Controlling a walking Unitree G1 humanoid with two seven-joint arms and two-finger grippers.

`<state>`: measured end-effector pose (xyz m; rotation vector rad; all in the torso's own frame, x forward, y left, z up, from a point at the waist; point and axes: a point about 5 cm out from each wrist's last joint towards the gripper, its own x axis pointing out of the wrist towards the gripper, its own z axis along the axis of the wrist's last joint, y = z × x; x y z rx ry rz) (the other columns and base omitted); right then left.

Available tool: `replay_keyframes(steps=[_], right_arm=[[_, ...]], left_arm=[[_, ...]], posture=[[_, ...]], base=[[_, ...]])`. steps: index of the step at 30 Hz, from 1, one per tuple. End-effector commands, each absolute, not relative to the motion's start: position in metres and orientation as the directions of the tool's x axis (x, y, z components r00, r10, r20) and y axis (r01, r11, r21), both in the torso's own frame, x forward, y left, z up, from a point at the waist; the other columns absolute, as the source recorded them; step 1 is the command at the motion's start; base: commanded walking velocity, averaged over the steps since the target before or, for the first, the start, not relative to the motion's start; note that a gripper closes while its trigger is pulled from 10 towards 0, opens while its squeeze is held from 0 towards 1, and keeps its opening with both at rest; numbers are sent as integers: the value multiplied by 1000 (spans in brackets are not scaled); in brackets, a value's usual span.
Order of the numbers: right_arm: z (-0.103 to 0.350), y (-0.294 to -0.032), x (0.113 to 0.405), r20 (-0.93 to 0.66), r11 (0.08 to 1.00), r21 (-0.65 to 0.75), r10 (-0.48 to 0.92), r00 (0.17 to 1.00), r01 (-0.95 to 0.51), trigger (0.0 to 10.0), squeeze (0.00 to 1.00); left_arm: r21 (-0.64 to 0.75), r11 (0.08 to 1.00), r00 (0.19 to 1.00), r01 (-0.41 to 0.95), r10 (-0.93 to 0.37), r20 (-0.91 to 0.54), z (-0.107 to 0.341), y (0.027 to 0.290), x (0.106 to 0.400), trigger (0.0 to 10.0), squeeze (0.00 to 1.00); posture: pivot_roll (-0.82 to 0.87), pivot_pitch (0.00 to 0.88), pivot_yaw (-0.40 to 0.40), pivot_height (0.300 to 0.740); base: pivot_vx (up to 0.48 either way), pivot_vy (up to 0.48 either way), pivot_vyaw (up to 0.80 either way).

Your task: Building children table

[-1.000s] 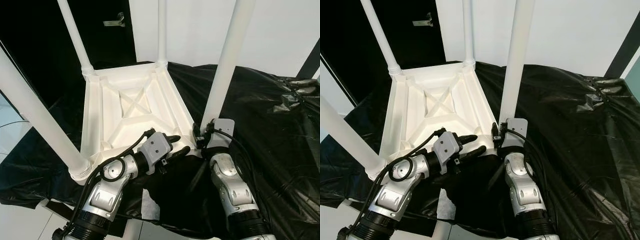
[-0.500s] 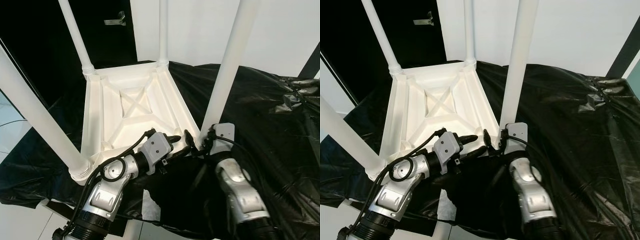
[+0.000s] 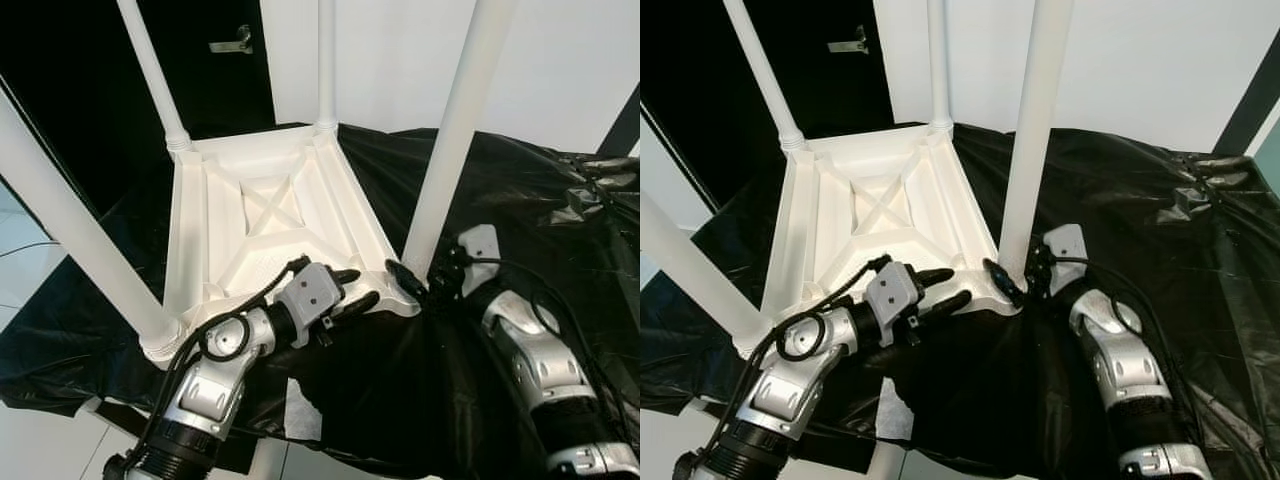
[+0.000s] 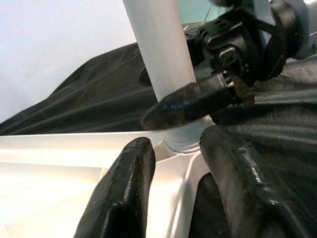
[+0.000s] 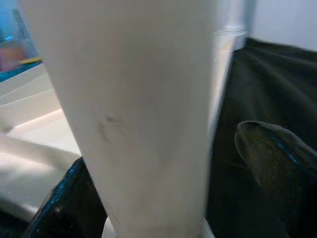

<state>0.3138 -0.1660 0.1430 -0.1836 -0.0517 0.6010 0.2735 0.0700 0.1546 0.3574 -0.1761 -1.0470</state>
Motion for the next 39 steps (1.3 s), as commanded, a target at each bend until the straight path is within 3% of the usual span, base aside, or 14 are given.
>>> replay_keyframes(steps=[1,6,7,8,16,23,28,29,30,32,39], right_arm=[[143,-162,318,-20,773,-187,614,789,-606,10000,0],[146,-150,329,-36,715,-199,678,734,-670,10000,0],[145,-147,329,-45,703,-198,690,722,-683,6980,0],[143,-146,330,-53,694,-196,698,714,-693,0,0],[135,-149,329,-73,694,-161,700,710,-702,0,0],[125,-155,328,-98,777,-190,593,799,-600,0,0],[122,-155,327,-97,793,-182,575,813,-582,0,0],[119,-152,324,-94,821,-175,536,839,-544,1882,0],[117,-149,321,-86,860,-159,478,874,-486,10000,0],[115,-143,317,-72,916,-127,374,925,-380,10000,0],[117,-137,316,-40,966,-104,232,972,-235,10000,0]], left_arm=[[368,473,516,800,-856,-21,154,72,277,10000,0],[372,484,525,792,-851,-11,155,71,279,10000,0],[372,486,526,791,-850,-9,155,71,279,10000,0],[373,488,528,789,-849,-7,156,70,279,10000,0],[371,499,540,784,-842,-10,154,72,278,10000,0],[365,497,540,787,-842,-16,153,73,277,10000,0],[364,498,540,787,-841,-17,152,74,277,10000,0],[362,495,539,790,-842,-23,150,74,276,10000,0],[359,492,536,793,-844,-27,148,74,275,10000,0],[355,490,533,797,-845,-31,147,74,273,10000,0],[342,493,535,800,-844,-33,146,74,272,10000,0]], posture=[[-42,0,15,740],[-35,0,9,740],[-28,0,3,740],[-22,0,-2,740],[-18,0,-4,740],[-20,0,-1,740],[-21,0,-1,740],[-25,0,3,740],[-26,0,3,740],[-25,0,3,740],[-25,0,1,740]], base=[[0,0,0],[0,0,0],[0,0,0],[0,0,0],[0,0,0],[0,0,0],[0,0,0],[0,0,0],[0,0,0],[0,0,0],[0,0,0]])
